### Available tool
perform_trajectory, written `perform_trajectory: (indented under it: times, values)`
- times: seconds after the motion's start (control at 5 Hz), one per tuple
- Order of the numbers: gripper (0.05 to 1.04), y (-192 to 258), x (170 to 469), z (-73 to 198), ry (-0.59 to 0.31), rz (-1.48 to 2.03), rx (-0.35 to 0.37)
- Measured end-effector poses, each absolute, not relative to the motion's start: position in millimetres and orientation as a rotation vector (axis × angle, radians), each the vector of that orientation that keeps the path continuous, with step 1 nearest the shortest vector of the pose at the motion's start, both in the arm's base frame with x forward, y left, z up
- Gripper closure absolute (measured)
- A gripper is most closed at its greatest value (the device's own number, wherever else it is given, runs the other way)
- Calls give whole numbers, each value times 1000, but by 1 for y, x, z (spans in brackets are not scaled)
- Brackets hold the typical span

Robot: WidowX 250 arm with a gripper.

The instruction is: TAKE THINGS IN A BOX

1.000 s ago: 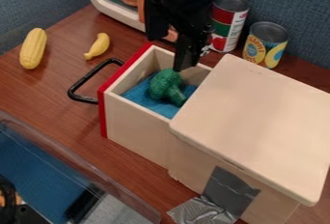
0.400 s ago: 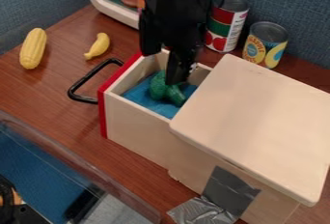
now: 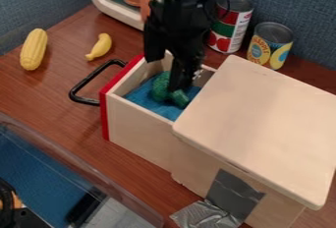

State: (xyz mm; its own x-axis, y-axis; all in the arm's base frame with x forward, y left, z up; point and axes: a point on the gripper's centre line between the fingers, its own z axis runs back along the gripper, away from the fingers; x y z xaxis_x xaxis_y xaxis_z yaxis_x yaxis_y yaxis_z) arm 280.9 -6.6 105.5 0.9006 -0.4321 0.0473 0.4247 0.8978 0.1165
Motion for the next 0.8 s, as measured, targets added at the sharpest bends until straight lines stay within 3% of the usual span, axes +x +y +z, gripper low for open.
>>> perform_trajectory:
  times: [0.8]
  values:
    - [83, 0, 288, 80, -43, -445, 85]
